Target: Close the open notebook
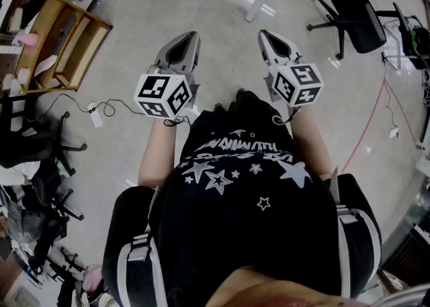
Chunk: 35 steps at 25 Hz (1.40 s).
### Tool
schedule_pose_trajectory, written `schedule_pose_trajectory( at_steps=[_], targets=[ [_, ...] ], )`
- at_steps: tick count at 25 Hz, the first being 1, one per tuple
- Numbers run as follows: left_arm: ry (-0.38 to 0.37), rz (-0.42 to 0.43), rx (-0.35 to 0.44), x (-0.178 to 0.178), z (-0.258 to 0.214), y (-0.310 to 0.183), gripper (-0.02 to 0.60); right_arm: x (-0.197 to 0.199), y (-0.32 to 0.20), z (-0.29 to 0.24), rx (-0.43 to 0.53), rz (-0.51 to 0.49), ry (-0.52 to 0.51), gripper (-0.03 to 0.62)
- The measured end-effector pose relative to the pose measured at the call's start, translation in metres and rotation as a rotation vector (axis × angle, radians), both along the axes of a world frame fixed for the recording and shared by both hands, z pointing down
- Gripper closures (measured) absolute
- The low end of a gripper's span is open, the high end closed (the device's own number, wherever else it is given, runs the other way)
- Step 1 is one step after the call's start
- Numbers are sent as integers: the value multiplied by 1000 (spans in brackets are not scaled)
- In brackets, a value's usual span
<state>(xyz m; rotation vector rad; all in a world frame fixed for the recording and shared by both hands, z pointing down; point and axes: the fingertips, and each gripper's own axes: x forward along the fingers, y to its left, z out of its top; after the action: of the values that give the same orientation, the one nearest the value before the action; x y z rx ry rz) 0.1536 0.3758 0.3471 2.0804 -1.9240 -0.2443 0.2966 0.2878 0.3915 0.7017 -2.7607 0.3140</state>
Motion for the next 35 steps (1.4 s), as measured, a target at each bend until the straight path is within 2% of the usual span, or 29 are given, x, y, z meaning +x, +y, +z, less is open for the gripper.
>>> schedule_pose_trajectory(
  at_steps=[8,16,25,35],
  targets=[
    [0,-41,-19,-23,9,7,568,-2,-23,6,-14,42,5,586],
    [-23,-108,-30,-57,9,-13,568,-38,-71,8,4,20,8,586],
    [-75,-152,-65,-102,-3,-89,568,-91,-157,4,-38,-1,-63,586],
    [-109,-145,-99,-140,-12,-202,568,-121,-271,5,-79,26,-102,586]
  ],
)
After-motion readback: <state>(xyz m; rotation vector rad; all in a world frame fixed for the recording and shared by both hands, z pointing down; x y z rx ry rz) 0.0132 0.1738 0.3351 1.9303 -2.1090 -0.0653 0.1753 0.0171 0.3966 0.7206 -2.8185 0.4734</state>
